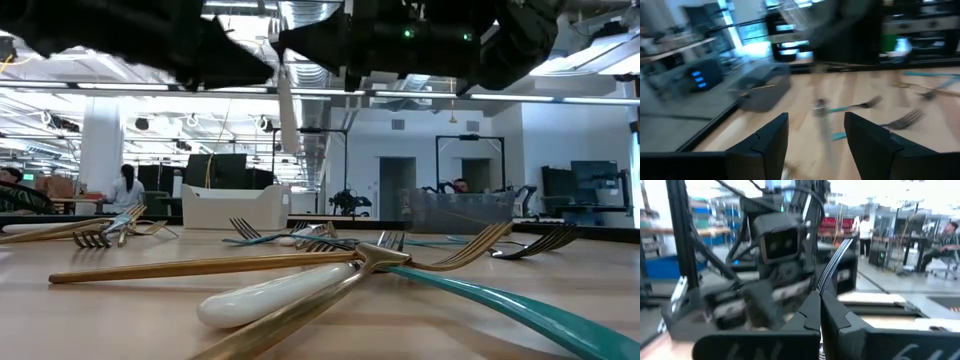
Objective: Sort silverware by color (type)
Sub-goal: Put the white fork into the white bin
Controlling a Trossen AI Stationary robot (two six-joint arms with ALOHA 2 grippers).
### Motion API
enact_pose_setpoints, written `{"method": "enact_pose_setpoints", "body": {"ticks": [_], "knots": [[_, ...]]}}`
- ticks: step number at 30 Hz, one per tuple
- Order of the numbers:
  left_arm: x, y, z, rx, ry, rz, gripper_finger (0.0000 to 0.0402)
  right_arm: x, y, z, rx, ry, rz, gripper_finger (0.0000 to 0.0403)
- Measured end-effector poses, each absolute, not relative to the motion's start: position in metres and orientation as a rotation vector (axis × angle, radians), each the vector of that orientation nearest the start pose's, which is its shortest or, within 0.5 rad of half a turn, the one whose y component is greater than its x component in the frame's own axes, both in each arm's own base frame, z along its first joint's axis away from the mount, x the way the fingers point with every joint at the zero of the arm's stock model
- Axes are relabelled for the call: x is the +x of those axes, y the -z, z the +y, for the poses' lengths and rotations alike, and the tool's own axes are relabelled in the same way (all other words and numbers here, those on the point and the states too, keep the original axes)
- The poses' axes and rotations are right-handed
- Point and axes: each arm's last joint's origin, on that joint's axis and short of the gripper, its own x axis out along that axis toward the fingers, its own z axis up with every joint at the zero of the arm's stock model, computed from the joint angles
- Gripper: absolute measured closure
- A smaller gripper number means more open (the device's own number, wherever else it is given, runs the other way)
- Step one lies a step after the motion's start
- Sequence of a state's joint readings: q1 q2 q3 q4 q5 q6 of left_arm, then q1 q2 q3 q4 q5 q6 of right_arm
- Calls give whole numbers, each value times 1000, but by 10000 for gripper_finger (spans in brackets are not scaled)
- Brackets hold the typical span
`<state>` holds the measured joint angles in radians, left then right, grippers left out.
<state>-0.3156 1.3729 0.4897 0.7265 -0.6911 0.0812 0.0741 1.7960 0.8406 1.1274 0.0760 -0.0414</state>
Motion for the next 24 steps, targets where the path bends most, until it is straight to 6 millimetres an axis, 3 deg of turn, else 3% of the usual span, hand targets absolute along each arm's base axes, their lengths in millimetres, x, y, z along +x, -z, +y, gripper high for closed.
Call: {"method": "enact_pose_setpoints", "body": {"ticks": [7, 11, 14, 16, 20, 24], "knots": [[271, -197, -59, 149, -356, 166, 239, 363, -215, 31, -23, -10, -215, 392], [269, -199, -58, 155, -357, 175, 298, 363, -215, 34, -25, -14, -211, 378], [263, -203, -56, 204, -358, 222, 365, 362, -215, 36, -16, 25, -211, 343], [257, -206, -51, 256, -388, 277, 383, 362, -215, 38, -9, 91, -202, 317], [239, -212, -24, 373, -512, 432, 376, 357, -218, 35, 0, 335, -125, 275], [220, -211, 25, 418, -621, 632, 377, 350, -222, 34, 8, 503, -40, 254]]}}
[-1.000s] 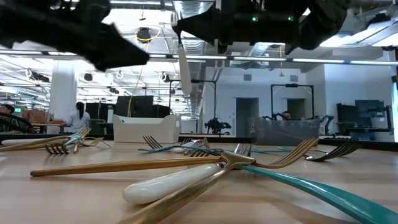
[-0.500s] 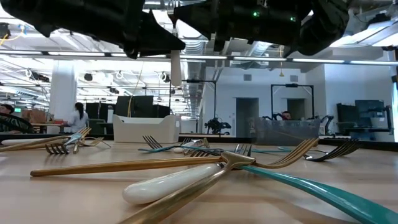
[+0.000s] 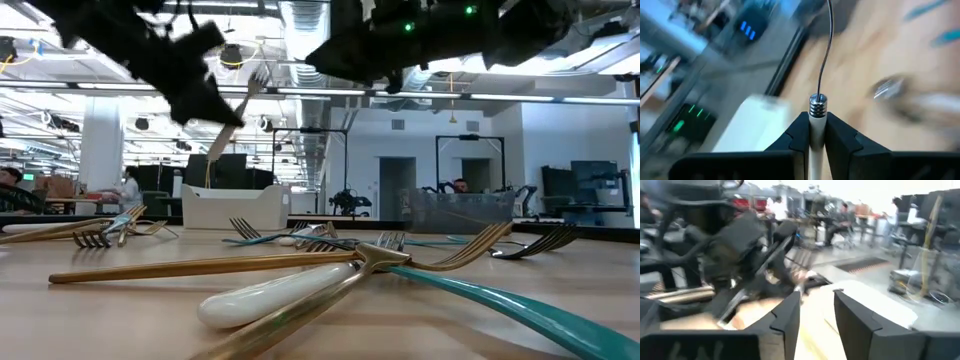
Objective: Sort silverware by color (type)
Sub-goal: Put the white fork into the white bin
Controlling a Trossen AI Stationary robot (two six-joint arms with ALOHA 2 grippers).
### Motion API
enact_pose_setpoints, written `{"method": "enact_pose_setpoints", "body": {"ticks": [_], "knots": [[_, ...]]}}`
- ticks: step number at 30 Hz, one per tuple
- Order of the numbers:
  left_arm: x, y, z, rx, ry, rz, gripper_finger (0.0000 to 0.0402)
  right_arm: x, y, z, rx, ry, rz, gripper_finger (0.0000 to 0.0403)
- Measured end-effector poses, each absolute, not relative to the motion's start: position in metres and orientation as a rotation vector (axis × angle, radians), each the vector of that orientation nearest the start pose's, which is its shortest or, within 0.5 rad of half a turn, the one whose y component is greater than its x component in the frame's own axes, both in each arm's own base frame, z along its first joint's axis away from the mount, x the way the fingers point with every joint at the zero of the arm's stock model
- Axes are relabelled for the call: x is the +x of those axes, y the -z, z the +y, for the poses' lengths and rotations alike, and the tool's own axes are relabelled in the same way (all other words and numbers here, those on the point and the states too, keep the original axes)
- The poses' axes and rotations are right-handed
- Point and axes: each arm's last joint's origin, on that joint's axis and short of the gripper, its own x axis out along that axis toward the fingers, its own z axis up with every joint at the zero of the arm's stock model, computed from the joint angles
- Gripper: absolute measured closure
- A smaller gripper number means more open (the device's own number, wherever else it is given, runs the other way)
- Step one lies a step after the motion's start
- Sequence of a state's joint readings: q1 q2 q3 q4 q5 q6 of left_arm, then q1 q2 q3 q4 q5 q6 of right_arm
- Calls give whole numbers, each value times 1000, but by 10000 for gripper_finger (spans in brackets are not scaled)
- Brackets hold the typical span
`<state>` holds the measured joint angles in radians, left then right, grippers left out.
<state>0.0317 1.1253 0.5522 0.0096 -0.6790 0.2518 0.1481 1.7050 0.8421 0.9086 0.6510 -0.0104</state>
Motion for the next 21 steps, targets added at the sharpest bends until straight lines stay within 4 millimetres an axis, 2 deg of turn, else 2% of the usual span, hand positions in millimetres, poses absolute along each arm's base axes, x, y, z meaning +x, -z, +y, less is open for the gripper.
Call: {"method": "enact_pose_setpoints", "body": {"ticks": [5, 10, 13, 17, 21], "knots": [[201, -212, 87, 400, -676, 770, 376, 343, -222, 45, 20, 473, 52, 250], [193, -221, 134, 398, -678, 813, 372, 338, -210, 58, -40, 530, 161, 256], [200, -223, 153, 389, -636, 822, 371, 335, -206, 63, -51, 588, 194, 260], [214, -212, 176, 410, -642, 917, 366, 334, -204, 62, -49, 598, 208, 260], [230, -203, 194, 435, -738, 1027, 329, 332, -197, 62, -108, 574, 290, 258]]}}
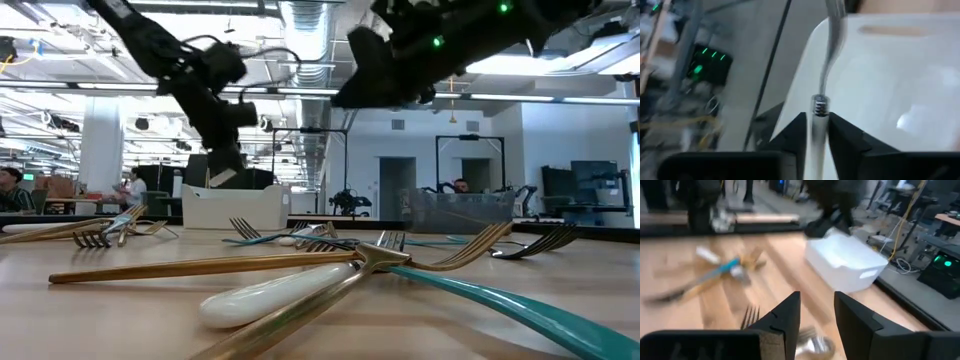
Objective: Sort silverware by color (type)
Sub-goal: Put the white fork into the white bin, then put the gold fork into the top black bin
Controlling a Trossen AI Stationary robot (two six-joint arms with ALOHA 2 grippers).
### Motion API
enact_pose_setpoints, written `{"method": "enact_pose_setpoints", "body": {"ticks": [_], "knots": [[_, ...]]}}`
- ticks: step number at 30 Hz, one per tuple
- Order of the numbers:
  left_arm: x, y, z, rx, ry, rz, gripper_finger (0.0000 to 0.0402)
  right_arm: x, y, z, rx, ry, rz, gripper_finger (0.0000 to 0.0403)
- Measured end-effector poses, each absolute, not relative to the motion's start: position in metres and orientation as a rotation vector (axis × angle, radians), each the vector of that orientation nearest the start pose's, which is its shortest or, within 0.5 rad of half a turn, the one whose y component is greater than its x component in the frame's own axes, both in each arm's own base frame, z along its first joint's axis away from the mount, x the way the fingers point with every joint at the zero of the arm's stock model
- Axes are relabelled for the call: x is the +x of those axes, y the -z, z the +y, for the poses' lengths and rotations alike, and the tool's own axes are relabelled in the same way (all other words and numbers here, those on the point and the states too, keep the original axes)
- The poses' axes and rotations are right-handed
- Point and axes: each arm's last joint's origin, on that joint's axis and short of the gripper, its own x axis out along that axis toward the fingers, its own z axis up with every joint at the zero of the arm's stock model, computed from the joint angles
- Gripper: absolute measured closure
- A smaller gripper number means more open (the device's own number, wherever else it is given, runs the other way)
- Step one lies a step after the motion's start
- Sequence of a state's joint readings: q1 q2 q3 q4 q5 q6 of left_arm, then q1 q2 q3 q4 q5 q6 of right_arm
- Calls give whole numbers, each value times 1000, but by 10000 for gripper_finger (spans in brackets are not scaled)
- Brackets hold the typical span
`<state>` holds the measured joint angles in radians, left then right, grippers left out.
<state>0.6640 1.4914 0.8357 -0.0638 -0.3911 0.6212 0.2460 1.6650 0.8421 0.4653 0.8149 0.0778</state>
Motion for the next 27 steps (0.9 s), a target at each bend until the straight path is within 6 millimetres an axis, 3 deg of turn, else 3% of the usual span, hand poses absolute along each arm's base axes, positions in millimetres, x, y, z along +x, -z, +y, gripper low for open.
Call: {"method": "enact_pose_setpoints", "body": {"ticks": [8, 15, 18, 22, 27], "knots": [[246, -204, 209, 432, -778, 1142, 240, 325, -182, 66, -158, 561, 435, 275], [235, -235, 194, 231, -740, 990, 232, 325, -181, 59, -41, 607, 411, 305], [227, -244, 178, 80, -625, 855, 232, 324, -180, 60, -26, 613, 420, 316], [219, -237, 141, -33, -409, 667, 232, 324, -179, 65, 31, 577, 415, 329], [215, -219, 85, -69, -233, 449, 232, 329, -175, 72, 144, 278, 480, 332]]}}
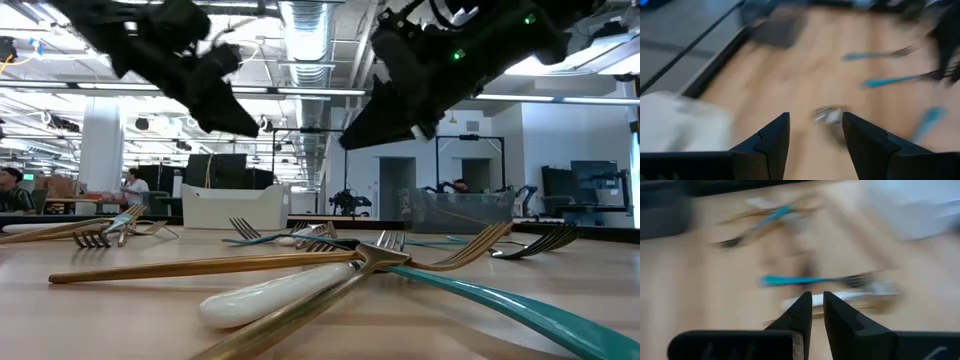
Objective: Sort silverware by color (type)
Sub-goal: Put the gold fork into the top black bin
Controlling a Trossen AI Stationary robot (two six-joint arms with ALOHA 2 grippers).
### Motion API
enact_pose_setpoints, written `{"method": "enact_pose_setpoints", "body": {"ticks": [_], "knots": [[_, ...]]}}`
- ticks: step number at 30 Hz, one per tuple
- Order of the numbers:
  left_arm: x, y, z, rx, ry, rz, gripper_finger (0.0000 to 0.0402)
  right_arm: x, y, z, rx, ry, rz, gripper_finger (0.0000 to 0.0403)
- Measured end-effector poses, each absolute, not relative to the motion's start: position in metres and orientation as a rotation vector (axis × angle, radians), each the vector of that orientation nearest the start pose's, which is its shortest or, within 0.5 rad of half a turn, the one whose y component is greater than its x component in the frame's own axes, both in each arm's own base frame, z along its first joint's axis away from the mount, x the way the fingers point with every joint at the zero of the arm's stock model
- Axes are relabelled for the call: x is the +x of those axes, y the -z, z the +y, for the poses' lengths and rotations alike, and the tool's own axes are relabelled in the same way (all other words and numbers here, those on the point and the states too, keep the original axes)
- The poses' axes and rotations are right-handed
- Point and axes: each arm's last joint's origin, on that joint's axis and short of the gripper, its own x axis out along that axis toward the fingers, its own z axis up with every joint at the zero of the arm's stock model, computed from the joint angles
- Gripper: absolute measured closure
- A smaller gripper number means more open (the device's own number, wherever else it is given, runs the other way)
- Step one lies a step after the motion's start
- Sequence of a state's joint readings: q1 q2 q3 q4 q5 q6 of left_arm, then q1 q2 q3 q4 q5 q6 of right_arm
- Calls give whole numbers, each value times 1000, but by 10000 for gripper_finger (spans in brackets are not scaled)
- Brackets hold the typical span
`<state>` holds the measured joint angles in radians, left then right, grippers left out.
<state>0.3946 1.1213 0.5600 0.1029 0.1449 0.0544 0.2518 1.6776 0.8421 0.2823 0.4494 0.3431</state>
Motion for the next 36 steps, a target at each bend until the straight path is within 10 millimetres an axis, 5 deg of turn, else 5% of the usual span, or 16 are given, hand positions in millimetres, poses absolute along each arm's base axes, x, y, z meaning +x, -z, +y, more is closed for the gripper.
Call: {"method": "enact_pose_setpoints", "body": {"ticks": [4, 10, 19, 28, 36], "knots": [[216, -212, 48, -61, -116, 303, 232, 334, -180, 75, 207, 58, 464, 332], [221, -211, 18, 13, -4, 279, 232, 333, -187, 72, 287, 96, 445, 333], [225, -205, -5, -111, 16, 310, 233, 308, -194, 94, 241, 282, 695, 338], [231, -195, -29, -84, -86, 316, 233, 292, -173, 112, 254, 337, 846, 309], [233, -196, -34, -97, -140, 291, 233, 307, -174, 107, 282, 430, 689, 257]]}}
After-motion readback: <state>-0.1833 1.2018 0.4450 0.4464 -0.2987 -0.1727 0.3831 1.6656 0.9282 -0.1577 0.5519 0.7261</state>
